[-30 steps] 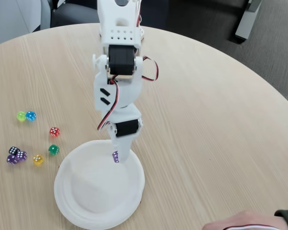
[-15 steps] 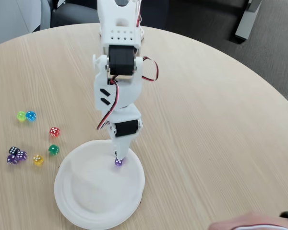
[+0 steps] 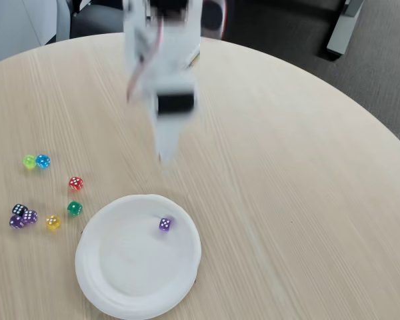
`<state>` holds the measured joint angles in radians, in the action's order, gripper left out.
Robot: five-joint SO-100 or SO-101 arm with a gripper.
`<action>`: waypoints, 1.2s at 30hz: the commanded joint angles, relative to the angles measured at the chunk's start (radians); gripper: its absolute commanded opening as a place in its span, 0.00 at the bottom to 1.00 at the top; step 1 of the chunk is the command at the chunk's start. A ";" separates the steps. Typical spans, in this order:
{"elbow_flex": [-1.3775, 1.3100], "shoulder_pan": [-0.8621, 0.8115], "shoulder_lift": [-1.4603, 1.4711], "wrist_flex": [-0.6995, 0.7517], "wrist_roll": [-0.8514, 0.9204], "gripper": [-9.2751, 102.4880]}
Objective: Pick a purple dice and put it in the plate.
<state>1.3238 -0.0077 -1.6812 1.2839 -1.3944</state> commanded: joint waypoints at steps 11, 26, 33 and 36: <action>0.175 0.008 -0.770 0.091 0.149 0.08; 1.057 0.006 -1.440 0.075 0.431 0.08; 1.224 0.006 -1.503 -0.020 0.620 0.08; 1.307 0.006 -1.503 -0.061 0.658 0.08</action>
<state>2.5986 0.0000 -3.1769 1.2579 -0.7639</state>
